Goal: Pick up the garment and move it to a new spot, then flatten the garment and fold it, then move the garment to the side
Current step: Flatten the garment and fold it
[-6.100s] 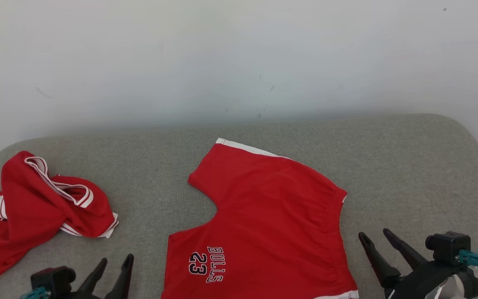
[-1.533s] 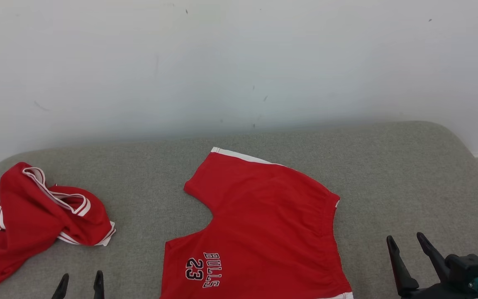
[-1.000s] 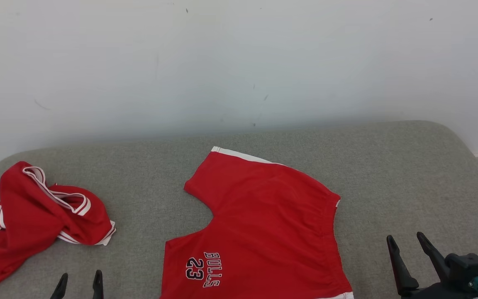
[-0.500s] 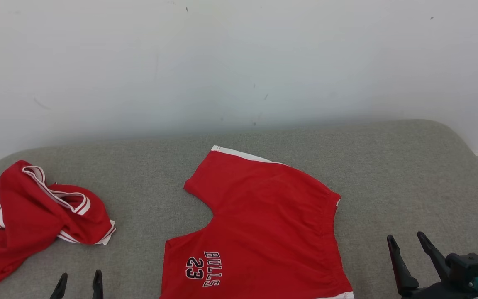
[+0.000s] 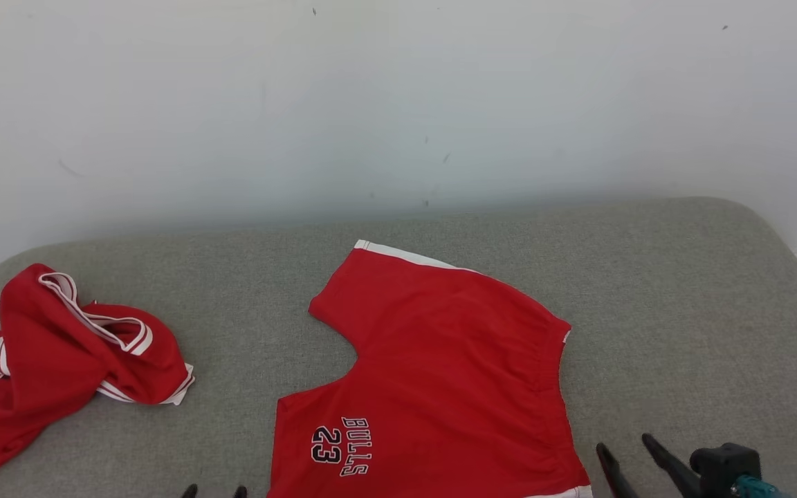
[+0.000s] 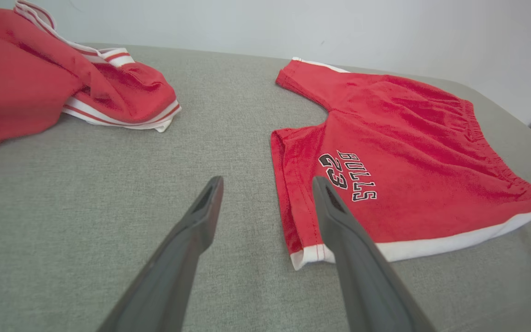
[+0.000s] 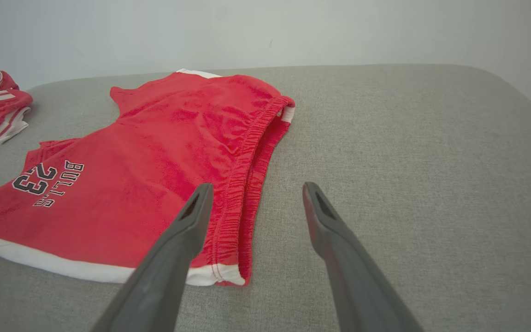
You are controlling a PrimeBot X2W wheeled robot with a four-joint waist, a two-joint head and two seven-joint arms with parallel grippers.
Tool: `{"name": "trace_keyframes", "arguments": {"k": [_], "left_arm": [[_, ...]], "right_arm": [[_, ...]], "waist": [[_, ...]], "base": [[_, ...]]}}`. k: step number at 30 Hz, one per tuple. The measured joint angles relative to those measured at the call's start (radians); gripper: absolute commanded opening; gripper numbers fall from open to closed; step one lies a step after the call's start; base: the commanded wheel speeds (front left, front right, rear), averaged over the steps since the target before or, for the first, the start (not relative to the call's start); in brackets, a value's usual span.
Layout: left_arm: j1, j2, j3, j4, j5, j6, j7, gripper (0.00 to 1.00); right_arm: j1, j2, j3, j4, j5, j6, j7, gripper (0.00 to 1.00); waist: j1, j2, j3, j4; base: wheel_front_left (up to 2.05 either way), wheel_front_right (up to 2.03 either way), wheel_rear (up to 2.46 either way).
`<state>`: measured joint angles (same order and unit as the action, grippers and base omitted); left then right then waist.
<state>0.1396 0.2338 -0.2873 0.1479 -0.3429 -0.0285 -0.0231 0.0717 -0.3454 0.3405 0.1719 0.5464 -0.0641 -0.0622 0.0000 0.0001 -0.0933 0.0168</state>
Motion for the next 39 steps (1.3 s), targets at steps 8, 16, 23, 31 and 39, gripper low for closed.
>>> {"name": "trace_keyframes", "arguments": {"k": [8,16,23,31,39], "left_arm": [[-0.003,-0.036,-0.055,0.083,-0.067,-0.067,0.072,1.00],[-0.069,-0.059,-0.083,0.171,-0.104,-0.078,0.120,1.00],[-0.133,-0.059,-0.128,0.256,-0.075,-0.086,0.160,1.00],[-0.185,-0.066,-0.147,0.338,-0.074,-0.088,0.163,0.00],[-0.192,-0.067,-0.162,0.369,-0.060,-0.095,0.135,0.00]], "right_arm": [[0.005,0.018,0.047,0.042,0.016,0.011,0.086,1.00],[-0.032,0.035,0.078,0.097,0.004,0.012,0.135,1.00],[-0.066,0.066,0.099,0.153,-0.002,0.014,0.159,1.00],[-0.103,0.094,0.112,0.213,-0.002,0.022,0.159,0.00],[-0.108,0.094,0.109,0.241,-0.002,0.038,0.149,0.00]], "waist": [[0.0000,-0.0001,0.014,0.004],[0.0001,-0.0001,0.039,0.004],[0.0001,-0.0001,0.049,0.006],[0.0000,-0.0001,0.054,0.006],[0.0000,-0.0001,0.053,0.005]], "base": [[0.00,0.00,0.00],[0.00,0.00,0.00],[0.00,0.00,0.00],[0.00,0.00,0.00],[0.00,0.00,0.00]]}}
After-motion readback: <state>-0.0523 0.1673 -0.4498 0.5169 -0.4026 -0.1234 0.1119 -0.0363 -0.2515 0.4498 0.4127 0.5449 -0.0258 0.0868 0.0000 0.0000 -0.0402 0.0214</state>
